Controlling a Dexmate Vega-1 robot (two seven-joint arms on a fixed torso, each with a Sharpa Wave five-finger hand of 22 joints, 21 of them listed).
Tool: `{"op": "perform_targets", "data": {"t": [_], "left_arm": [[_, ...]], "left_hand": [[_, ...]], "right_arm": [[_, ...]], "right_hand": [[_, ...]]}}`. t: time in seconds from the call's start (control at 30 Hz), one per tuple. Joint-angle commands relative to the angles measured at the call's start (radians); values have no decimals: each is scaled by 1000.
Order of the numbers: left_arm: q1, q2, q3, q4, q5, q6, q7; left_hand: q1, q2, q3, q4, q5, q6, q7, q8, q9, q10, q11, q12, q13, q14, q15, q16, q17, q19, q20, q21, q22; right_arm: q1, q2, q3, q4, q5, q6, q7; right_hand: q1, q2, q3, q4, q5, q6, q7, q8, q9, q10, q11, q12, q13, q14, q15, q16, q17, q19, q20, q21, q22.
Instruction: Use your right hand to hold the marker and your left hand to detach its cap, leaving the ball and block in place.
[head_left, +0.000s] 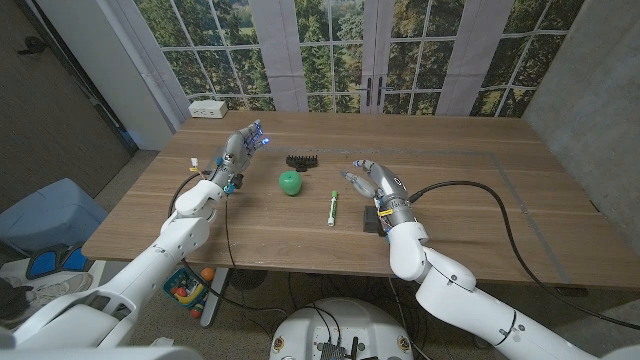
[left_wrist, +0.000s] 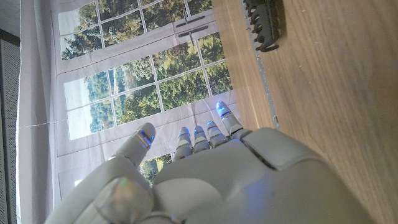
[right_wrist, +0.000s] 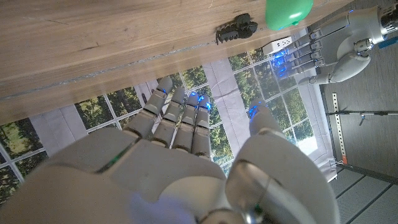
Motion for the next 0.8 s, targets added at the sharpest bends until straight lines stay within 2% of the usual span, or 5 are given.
{"op": "perform_targets", "data": {"t": [0.03, 0.23, 0.37, 0.63, 0.8], "left_arm": [[4, -1, -4, 4, -8, -13, -18], [-3, -5, -4, 18, -14, -21, -38], [-8, -7, -4, 28, -16, -27, -50], [-10, -7, -5, 35, -23, -32, -71], [-9, -6, -7, 35, -25, -36, -77]], "left_hand": [[-13, 54, 5, -6, 6, 9, 1, 2, 2, 7, -7, 4, 3, 4, -12, 0, 0, 3, -3, -4, 5], [-14, 55, 6, -6, 6, 8, 0, 2, 2, 7, -8, 4, 3, 4, -13, 0, -1, 4, -3, -7, 5], [-15, 55, 6, -6, 6, 8, 0, 1, 2, 6, -7, 4, 3, 4, -12, 0, 0, 5, -3, -9, 5], [-15, 56, 7, -7, 6, 8, 0, 2, 2, 8, -7, 4, 3, 5, -12, 0, -1, 7, -4, -14, 5], [-15, 55, 7, -7, 6, 9, 1, 2, 2, 8, -6, 4, 3, 5, -13, -1, -1, 8, -4, -16, 5]], "right_arm": [[7, 21, -59, -16, -119, -105, 2], [8, 34, -83, -21, -156, -147, 17], [8, 40, -94, -17, -172, -158, 20], [13, 57, -128, -3, -218, -198, 27], [24, 65, -154, 3, -255, -234, 45]], "right_hand": [[18, -35, -10, -2, 6, 37, -7, 14, 4, 27, -7, 13, 11, 2, -61, 9, 7, 11, -2, -3, 5], [56, -74, -30, 6, 25, 109, -19, 39, 9, 96, -32, 46, 34, 6, -73, 18, 16, 14, 0, -10, 5], [67, -83, -37, 9, 32, 116, -29, 42, 11, 111, -49, 54, 44, 15, -80, 25, 19, 20, 0, -10, 6], [97, -114, -59, 12, 52, 151, -47, 67, 26, 153, -62, 80, 74, 31, -94, 41, 31, 15, -4, -18, 7], [106, -123, -68, 14, 58, 150, -46, 71, 32, 150, -70, 84, 87, 27, -98, 43, 36, 7, -5, -23, 7]]}}
